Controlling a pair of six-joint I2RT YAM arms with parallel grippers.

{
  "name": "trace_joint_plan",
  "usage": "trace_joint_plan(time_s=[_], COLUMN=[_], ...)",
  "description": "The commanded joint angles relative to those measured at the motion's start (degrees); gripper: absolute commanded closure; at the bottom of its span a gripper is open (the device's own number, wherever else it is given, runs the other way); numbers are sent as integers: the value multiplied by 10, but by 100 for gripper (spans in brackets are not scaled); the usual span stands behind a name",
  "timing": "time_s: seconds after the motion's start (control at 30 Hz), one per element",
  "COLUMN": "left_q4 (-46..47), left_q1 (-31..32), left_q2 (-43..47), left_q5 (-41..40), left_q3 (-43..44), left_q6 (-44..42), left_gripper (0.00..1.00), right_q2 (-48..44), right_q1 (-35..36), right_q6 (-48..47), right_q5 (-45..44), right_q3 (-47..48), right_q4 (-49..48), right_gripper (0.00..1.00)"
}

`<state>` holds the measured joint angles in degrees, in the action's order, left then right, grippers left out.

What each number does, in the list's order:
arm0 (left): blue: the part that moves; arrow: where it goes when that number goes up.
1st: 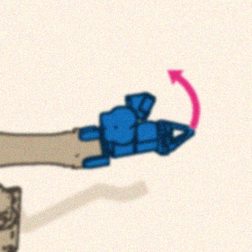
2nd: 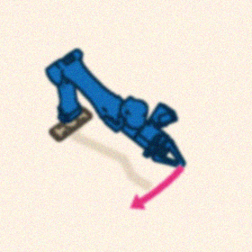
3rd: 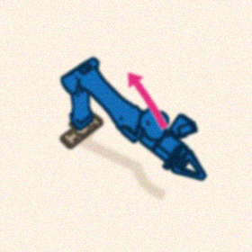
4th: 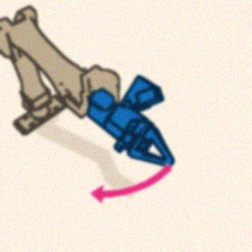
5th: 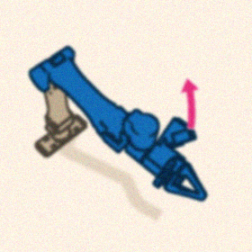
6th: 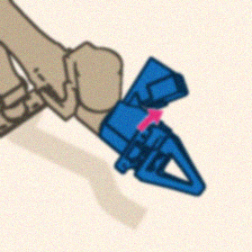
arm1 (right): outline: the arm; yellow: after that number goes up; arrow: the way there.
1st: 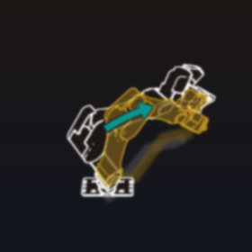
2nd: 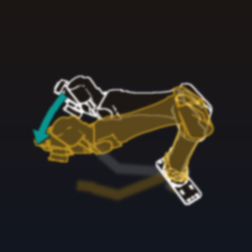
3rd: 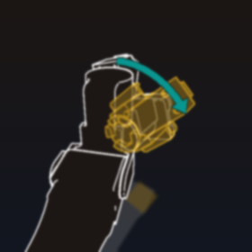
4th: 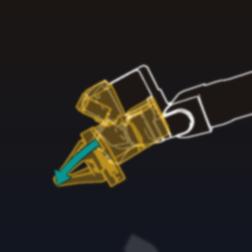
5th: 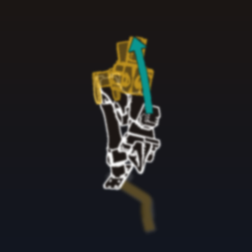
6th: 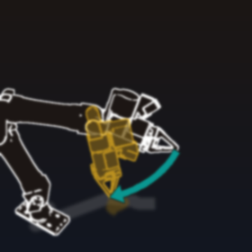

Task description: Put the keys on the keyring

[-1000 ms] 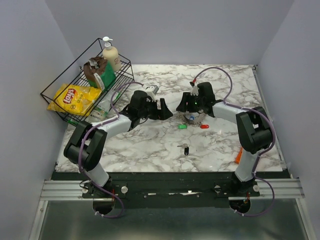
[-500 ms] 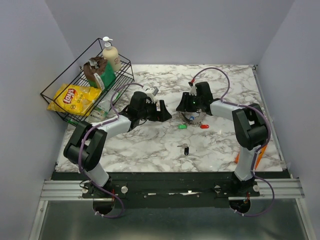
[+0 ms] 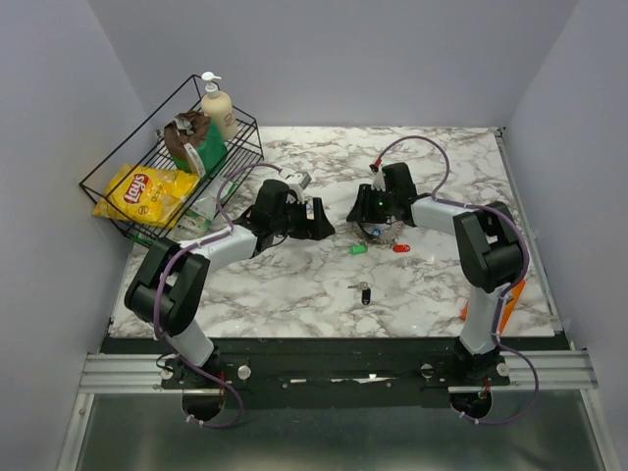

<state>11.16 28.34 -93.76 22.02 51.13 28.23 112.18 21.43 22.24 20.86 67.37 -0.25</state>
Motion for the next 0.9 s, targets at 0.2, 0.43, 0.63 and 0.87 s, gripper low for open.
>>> trace_joint_plan(time_s=[0.2,0.43,0.63,0.87], left_q4=[-34,-36,-39,-44], left_q1=[1,1,1,0], left_q2=[19,23,31,33], left_q5=[-38,-42,-45,-53], left_q3=[16,12,10,8], left_q6=[-22,-25,-27,-29], left_gripper=[8,8,8,8], right_q2=[11,0,-6,-17], right_q1=[5,5,5,5], right_q6=[-3,-9,-14,-25], right_q5=[24,30,30,29], right_q3=[3,-8,-14,-16], right_q4=[30,39,49,65], right_gripper=[56,59,62,67])
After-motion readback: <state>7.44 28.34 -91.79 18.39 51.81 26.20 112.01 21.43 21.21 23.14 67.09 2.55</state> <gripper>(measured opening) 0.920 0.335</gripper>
